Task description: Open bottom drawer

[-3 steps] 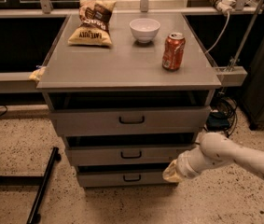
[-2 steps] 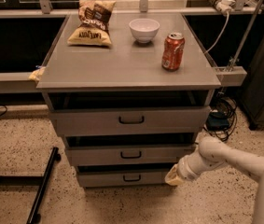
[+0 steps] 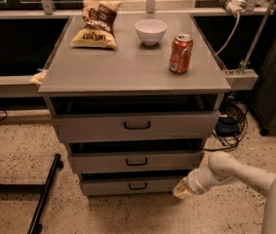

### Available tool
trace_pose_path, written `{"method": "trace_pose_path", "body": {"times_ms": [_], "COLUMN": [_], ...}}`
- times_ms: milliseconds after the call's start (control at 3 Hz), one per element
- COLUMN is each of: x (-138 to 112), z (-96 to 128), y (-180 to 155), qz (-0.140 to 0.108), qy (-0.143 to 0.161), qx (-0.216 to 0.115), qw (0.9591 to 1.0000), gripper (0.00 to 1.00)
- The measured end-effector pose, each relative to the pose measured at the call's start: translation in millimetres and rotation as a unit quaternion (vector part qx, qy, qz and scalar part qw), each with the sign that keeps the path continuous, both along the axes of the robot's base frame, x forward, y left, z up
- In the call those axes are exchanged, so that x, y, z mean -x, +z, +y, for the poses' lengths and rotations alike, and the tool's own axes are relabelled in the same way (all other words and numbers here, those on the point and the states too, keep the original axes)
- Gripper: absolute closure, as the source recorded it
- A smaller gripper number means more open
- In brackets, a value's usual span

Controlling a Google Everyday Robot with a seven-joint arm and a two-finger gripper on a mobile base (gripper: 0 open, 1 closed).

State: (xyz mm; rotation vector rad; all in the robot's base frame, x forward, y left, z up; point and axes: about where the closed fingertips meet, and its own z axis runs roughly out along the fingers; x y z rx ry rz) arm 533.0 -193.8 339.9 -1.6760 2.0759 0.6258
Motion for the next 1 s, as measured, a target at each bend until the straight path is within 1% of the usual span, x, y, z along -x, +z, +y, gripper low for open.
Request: {"method": "trace_pose_path", "body": {"times_ms": [333, 667, 1000], "x": [-6, -3, -2], "z": [-14, -14, -21], "y": [-24, -37, -47], "qz": [-0.04, -0.062, -0.084], "qy": [0.0, 0.031, 0.027], "qx": [-0.016, -0.019, -0.016], "qw": [0.9991, 0.9974, 0.996], "gripper": [1.0, 0.83, 0.6]}}
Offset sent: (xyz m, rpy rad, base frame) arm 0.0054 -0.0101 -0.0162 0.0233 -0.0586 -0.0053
